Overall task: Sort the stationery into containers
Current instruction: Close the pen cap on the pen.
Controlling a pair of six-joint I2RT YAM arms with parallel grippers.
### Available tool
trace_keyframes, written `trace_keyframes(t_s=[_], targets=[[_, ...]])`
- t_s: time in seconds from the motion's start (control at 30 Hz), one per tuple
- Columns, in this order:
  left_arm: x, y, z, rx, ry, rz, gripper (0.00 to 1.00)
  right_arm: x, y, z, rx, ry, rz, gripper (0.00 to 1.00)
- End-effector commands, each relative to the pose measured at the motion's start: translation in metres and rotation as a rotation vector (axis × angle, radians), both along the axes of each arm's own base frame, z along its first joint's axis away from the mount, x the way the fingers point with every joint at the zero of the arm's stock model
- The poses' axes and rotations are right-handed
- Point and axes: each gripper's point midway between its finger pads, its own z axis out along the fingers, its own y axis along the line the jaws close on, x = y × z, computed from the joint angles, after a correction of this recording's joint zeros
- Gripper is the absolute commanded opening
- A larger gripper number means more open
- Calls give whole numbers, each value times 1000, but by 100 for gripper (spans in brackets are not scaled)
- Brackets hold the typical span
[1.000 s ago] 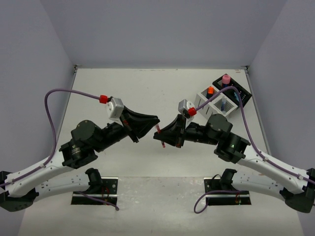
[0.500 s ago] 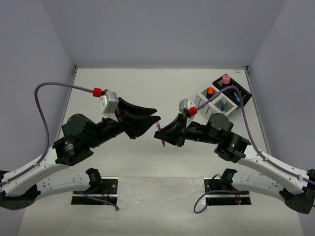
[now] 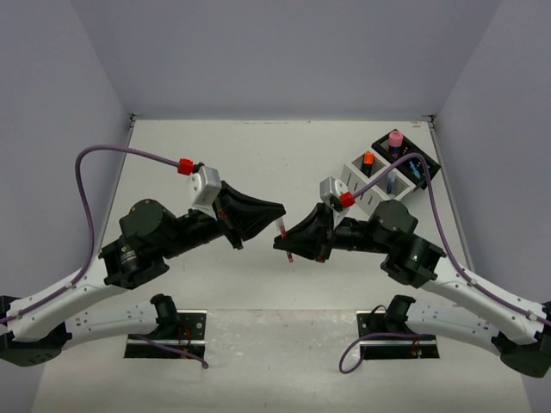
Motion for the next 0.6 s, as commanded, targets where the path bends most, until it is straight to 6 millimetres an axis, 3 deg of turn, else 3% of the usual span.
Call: trace_keyframes(t_s=[0.0,0.17,0.57], targets=[[-8,-5,6,-25,-40,-48,8,-8,-5,27,60,-53,32,0],[-15,-6,4,-47,-35,-87,0,-7,-7,38,93,-64,13,0],[-9,-18,-35,8,27,-90,0,-12,-20,77,175,-114,-6,0]])
